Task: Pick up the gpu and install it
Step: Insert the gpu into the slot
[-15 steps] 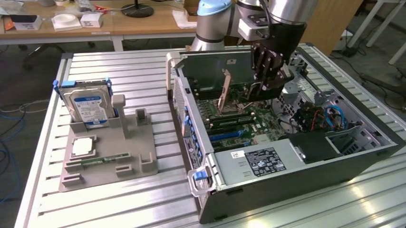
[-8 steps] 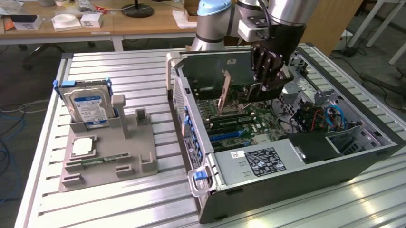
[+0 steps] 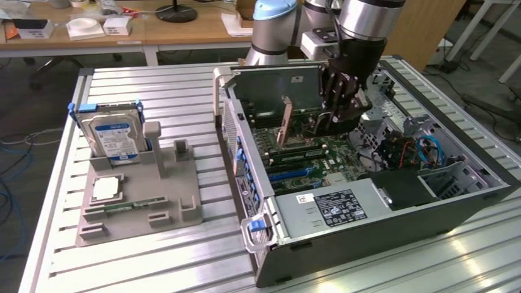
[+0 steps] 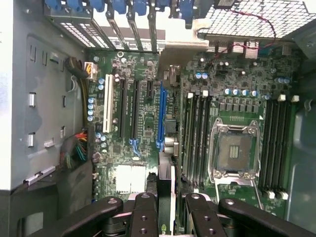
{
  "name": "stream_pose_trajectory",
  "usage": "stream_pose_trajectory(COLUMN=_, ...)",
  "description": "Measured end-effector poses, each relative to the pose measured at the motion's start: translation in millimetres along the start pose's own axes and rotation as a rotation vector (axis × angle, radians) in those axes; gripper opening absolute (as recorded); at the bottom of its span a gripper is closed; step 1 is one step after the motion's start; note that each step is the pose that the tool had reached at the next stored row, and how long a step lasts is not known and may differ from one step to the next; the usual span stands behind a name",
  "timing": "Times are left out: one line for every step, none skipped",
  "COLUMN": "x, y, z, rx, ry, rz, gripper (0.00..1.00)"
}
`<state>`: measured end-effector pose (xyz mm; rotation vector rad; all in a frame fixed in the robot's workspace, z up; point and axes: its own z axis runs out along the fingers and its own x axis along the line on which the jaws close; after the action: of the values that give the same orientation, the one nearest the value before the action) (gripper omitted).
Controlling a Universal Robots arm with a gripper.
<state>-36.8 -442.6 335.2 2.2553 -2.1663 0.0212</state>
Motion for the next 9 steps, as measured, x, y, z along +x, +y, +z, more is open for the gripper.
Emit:
stream_pose_trajectory(x=-0.1, y=2.2, z=1.5, rx=0.0001, ry=0.0022, rz=0.000, gripper=0.27)
stream_pose_trajectory(x=-0.3, y=5.6, z=3.2, rx=0.0001, ry=0.0039, rz=0.001, gripper=0.27)
stream_pose_trajectory(x=-0.5, y=8.9, z=4.6, rx=0.0002, ry=0.0045, rz=0.003, gripper=0.27)
stream_pose_trajectory(x=-0.6, y=11.2, z=5.7, rx=0.0004, ry=0.0045, rz=0.006, gripper=0.27)
stream_pose_trajectory(x=-0.7, y=13.1, z=6.6, rx=0.0005, ry=0.0045, rz=0.009, gripper=0.27)
stream_pose_trajectory(x=-0.7, y=14.0, z=7.4, rx=0.0006, ry=0.0045, rz=0.011, gripper=0.27)
stream_pose_trajectory(x=-0.7, y=14.1, z=8.0, rx=0.0006, ry=0.0046, rz=0.012, gripper=0.27)
stream_pose_trajectory(x=-0.7, y=14.1, z=8.4, rx=0.0006, ry=0.0047, rz=0.012, gripper=0.27)
stream_pose_trajectory(x=-0.7, y=14.1, z=8.8, rx=0.0006, ry=0.0046, rz=0.012, gripper=0.27)
